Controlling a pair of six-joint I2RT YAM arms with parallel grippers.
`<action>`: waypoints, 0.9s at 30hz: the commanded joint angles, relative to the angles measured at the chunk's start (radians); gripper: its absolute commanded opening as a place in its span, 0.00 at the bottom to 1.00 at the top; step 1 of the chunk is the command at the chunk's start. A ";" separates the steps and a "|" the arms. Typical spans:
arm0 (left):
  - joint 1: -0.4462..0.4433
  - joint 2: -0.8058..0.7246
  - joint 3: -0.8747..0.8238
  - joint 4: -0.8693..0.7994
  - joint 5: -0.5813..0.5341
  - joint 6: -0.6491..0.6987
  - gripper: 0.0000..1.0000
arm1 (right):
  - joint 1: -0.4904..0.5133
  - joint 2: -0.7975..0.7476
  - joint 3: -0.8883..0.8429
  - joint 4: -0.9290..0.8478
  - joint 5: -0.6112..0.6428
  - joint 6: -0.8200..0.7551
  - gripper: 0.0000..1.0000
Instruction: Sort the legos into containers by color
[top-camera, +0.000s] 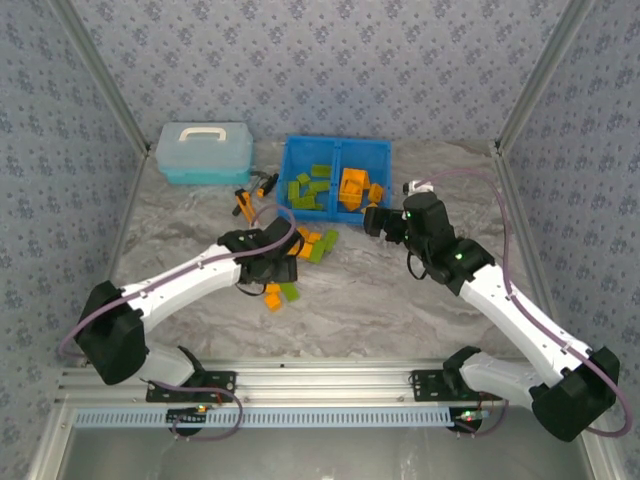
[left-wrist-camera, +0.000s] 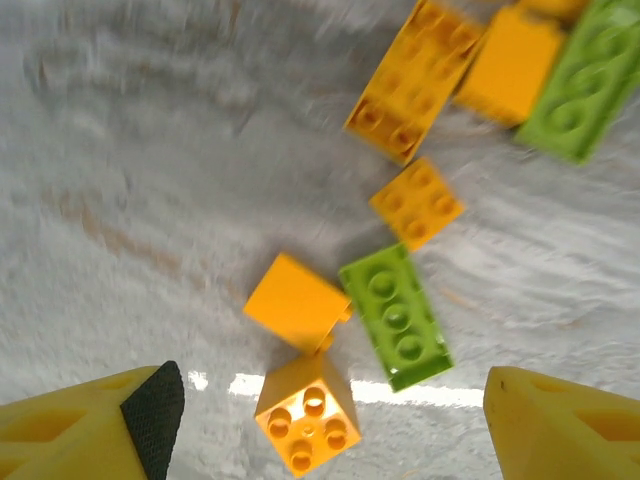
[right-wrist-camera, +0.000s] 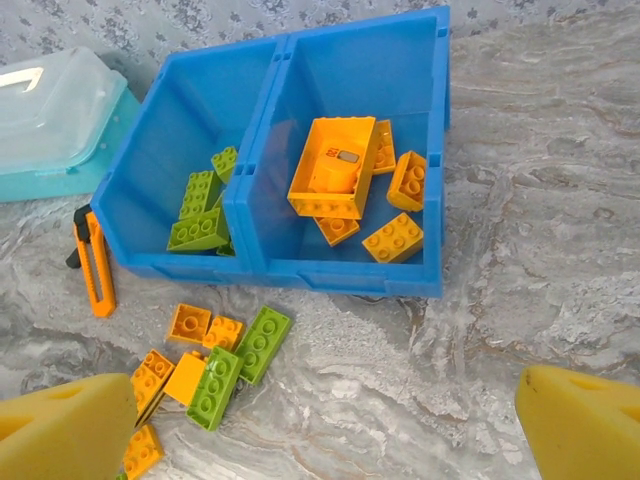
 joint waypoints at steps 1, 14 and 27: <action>-0.007 0.024 -0.035 -0.001 0.016 -0.166 0.81 | -0.008 -0.004 0.028 0.001 -0.012 -0.011 1.00; -0.038 0.136 -0.155 0.121 0.053 -0.268 0.56 | -0.015 -0.010 0.015 -0.012 -0.013 -0.006 1.00; -0.035 0.017 0.018 0.012 -0.082 -0.154 0.24 | -0.019 -0.010 0.020 -0.011 -0.024 0.000 1.00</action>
